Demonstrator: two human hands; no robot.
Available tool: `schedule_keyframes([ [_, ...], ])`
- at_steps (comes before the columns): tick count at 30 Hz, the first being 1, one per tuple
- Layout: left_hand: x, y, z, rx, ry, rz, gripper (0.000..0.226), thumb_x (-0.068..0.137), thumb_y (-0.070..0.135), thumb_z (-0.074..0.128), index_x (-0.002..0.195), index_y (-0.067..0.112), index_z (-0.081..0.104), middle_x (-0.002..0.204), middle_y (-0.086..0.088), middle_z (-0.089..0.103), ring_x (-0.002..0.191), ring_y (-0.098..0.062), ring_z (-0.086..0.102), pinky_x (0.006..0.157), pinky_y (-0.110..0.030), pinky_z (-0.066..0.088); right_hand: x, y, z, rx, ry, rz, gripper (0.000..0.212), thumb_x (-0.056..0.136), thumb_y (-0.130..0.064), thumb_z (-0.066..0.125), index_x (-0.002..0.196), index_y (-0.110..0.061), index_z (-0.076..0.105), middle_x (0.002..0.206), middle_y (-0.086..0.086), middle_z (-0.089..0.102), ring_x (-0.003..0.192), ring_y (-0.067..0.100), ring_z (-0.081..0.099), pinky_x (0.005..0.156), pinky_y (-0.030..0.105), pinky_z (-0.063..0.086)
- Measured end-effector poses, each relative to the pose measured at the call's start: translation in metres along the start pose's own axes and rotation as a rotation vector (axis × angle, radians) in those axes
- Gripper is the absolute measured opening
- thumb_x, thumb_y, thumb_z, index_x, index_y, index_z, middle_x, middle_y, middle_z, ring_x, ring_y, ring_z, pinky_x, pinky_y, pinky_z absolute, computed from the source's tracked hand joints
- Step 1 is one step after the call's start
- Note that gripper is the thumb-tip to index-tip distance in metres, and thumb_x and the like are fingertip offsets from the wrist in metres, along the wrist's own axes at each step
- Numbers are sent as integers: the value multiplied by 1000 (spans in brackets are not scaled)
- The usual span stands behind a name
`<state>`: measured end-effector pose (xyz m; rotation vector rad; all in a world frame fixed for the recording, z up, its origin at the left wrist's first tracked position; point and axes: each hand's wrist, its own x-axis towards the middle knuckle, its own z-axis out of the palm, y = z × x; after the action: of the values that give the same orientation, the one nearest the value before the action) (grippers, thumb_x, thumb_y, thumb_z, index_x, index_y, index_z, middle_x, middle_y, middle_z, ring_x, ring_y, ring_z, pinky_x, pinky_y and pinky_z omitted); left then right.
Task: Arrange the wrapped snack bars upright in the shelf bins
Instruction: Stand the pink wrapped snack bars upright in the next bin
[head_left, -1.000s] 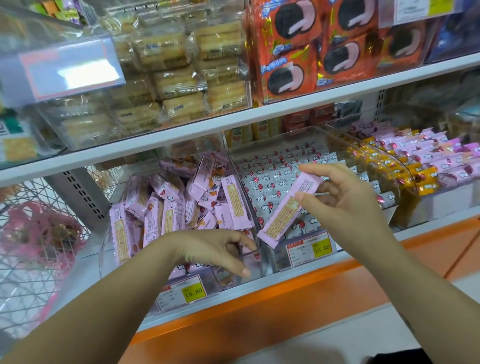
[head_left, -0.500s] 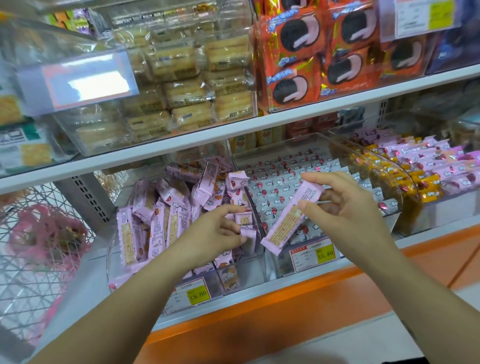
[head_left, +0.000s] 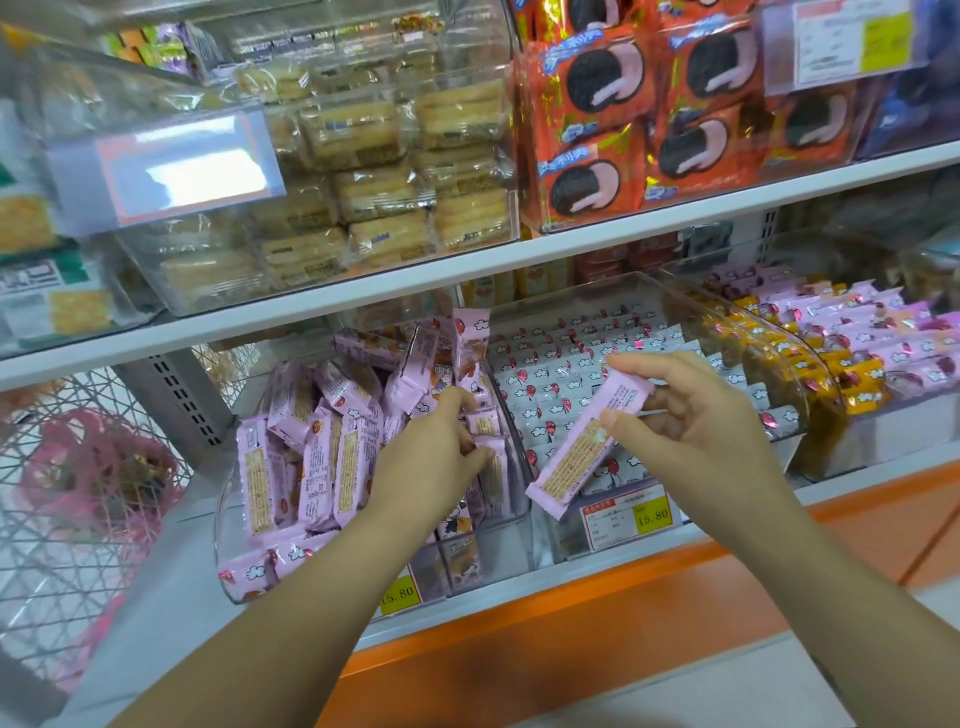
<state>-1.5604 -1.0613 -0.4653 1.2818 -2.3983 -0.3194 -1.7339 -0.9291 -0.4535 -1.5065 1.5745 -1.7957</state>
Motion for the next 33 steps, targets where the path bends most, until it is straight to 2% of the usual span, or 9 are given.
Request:
schedule_keyframes([
  [4,-5,-1,-6,13,-54,17,42,88,36,62,124,31,40,79,17,55,82,-14,61,71,-36,53,0,-1,2,0,-4,-2,42,82,-5,67,99,-43,58,102,-4,57,90,16,63,73,29,58],
  [8,-12,-6,-15,64,-105,32,48,86,46,61,127,30,42,105,15,61,94,-15,60,77,-35,52,0,0,3,48,18,24,42,84,-8,66,105,-43,54,108,3,60,94,16,63,73,19,55],
  [11,-20,-8,-19,112,-104,53,52,86,50,59,130,31,42,117,14,58,104,-13,56,79,-32,51,-1,-2,7,79,47,12,45,85,-5,65,109,-41,53,112,0,56,98,8,62,73,12,52],
  [13,-23,-9,-20,114,-118,46,53,83,52,62,128,33,41,117,14,57,108,-12,55,79,-32,50,-3,-3,11,80,33,4,45,84,-4,64,107,-41,53,111,-3,54,97,5,61,74,13,52],
  [16,-26,-7,-17,119,-127,32,52,80,51,66,120,34,38,107,19,51,106,-10,55,76,-31,49,-5,-5,15,55,14,-15,44,83,-3,65,105,-40,54,106,-3,54,95,4,61,78,18,55],
  [20,-17,-2,-9,156,-43,14,47,83,39,64,119,28,35,119,9,52,98,-20,57,68,-33,48,-6,-6,15,62,28,-33,44,84,-1,64,105,-39,55,106,-2,54,96,3,61,75,16,54],
  [25,5,-3,-7,153,-8,-1,45,83,36,65,115,24,35,118,1,52,95,-25,58,68,-40,52,-5,-7,13,75,68,-53,45,83,0,65,103,-40,55,106,-2,54,96,3,60,71,13,53],
  [28,13,-2,-6,148,-24,-8,47,81,34,69,111,21,35,119,-2,52,96,-28,58,71,-44,52,-4,-6,13,64,77,-70,44,82,-1,67,102,-39,55,107,1,54,97,6,61,73,15,53],
  [33,15,1,-7,151,-22,-36,53,78,34,72,114,17,36,122,-2,51,95,-30,58,68,-42,50,-6,-4,15,100,68,-101,45,79,-4,70,93,-44,54,111,5,59,104,13,62,81,20,53],
])
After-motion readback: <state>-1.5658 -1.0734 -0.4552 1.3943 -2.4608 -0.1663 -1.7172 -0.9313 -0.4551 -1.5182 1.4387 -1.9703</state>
